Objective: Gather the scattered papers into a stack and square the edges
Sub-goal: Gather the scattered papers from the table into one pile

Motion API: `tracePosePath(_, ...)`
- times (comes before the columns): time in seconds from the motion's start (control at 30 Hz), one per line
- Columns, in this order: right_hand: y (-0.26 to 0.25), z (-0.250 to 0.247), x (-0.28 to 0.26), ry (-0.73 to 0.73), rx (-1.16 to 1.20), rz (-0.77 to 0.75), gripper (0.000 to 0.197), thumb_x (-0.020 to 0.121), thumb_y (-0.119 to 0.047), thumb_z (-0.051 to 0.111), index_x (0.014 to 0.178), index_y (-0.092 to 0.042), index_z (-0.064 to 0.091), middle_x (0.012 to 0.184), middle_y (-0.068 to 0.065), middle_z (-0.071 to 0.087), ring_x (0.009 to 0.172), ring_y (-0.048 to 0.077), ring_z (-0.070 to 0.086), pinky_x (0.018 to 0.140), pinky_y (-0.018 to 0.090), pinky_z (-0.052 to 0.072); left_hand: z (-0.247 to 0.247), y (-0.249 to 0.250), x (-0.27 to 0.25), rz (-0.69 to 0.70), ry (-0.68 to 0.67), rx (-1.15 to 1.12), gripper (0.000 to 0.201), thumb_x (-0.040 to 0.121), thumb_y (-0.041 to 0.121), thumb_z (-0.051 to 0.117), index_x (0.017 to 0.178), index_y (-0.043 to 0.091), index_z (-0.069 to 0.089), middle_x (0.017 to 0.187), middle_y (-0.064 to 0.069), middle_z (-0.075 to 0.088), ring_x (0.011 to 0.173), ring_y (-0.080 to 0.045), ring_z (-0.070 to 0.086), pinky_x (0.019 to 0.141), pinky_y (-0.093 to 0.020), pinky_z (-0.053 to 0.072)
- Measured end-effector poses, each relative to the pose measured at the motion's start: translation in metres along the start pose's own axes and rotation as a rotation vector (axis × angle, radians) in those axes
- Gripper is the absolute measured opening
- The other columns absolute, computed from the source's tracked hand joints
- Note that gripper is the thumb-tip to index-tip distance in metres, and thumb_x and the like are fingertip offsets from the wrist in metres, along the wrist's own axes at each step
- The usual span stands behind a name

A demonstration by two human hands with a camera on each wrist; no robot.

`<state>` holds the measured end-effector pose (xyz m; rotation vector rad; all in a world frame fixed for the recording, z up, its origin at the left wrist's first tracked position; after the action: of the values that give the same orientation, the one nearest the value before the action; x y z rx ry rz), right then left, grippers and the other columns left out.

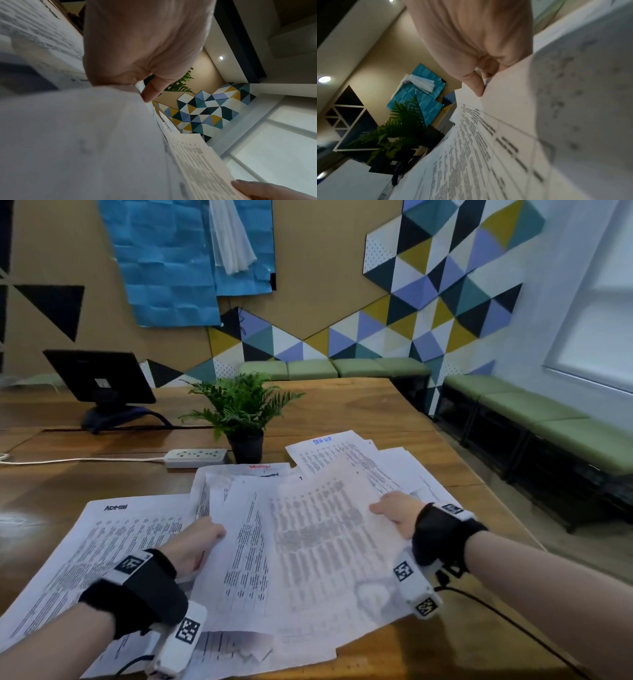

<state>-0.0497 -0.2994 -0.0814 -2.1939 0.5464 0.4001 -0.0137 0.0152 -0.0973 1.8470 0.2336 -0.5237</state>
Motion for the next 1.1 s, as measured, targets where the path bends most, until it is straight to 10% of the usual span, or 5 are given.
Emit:
tracePosePath(0.2,-0.039,0.034,-0.001,-0.17,0.302,-0.063,0.038,0.098,-0.023,0.045,0.128,0.0,0.046,0.108,0.024,0.062,0.095,0.035,0.064,0.086,0.04,0.051,0.001,0.005,-0.01,0.018,-0.079,-0.083,0.052,0.093,0.027,0.056,0.141,0.01,0.043,0.14,-0.002,0.049,0.134,-0.03,0.045,0.116,-0.044,0.03)
tracePosePath(0.33,-0.039,-0.024,0.037,0.243,-0.255,-0.141,0.017,0.09,-0.02,0.048,0.095,-0.009,0.059,0.086,0.01,0.062,0.072,0.026,0.056,0.072,0.037,0.051,-0.007,0.003,-0.013,0.123,0.05,0.056,0.056,0.086,-0.018,0.047,0.134,0.01,0.043,0.101,-0.009,0.065,0.098,-0.031,0.063,0.079,-0.038,0.051)
tracePosePath(0.57,0.004,-0.062,0.072,0.248,-0.567,0.062,0.094,0.071,-0.06,0.064,0.142,-0.008,0.031,0.142,0.016,0.041,0.126,0.032,0.046,0.098,0.038,0.044,-0.046,0.009,-0.041,0.316,0.295,0.209,0.04,0.087,-0.007,0.055,0.116,0.02,0.05,0.097,-0.003,0.068,0.078,-0.017,0.065,0.062,-0.028,0.048)
tracePosePath(1.0,0.014,-0.058,0.058,0.021,-0.256,0.048,0.024,0.09,-0.004,0.054,0.111,0.004,0.06,0.079,0.011,0.055,0.066,0.018,0.056,0.037,0.014,0.046,0.006,0.042,-0.053,0.253,-0.178,-0.338,0.035,0.085,-0.008,0.05,0.107,0.016,0.063,0.104,-0.009,0.077,0.08,-0.023,0.077,0.067,-0.033,0.063)
tracePosePath(1.1,0.034,-0.071,0.044,0.055,-0.307,0.043,0.011,0.091,-0.01,0.055,0.089,-0.002,0.063,0.093,0.024,0.065,0.093,0.031,0.066,0.068,0.019,0.055,0.053,0.054,-0.035,0.217,-0.326,-0.328,0.039,0.083,-0.01,0.051,0.11,0.015,0.063,0.102,-0.005,0.078,0.084,-0.019,0.076,0.066,-0.029,0.062)
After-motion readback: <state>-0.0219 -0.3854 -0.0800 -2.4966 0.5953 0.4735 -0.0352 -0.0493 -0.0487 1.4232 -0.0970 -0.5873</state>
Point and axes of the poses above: each hand's wrist, its own x-axis towards the middle knuckle, its own z-axis out of the palm, y = z × x, the point moved 2 cm from there along x, towards the middle knuckle
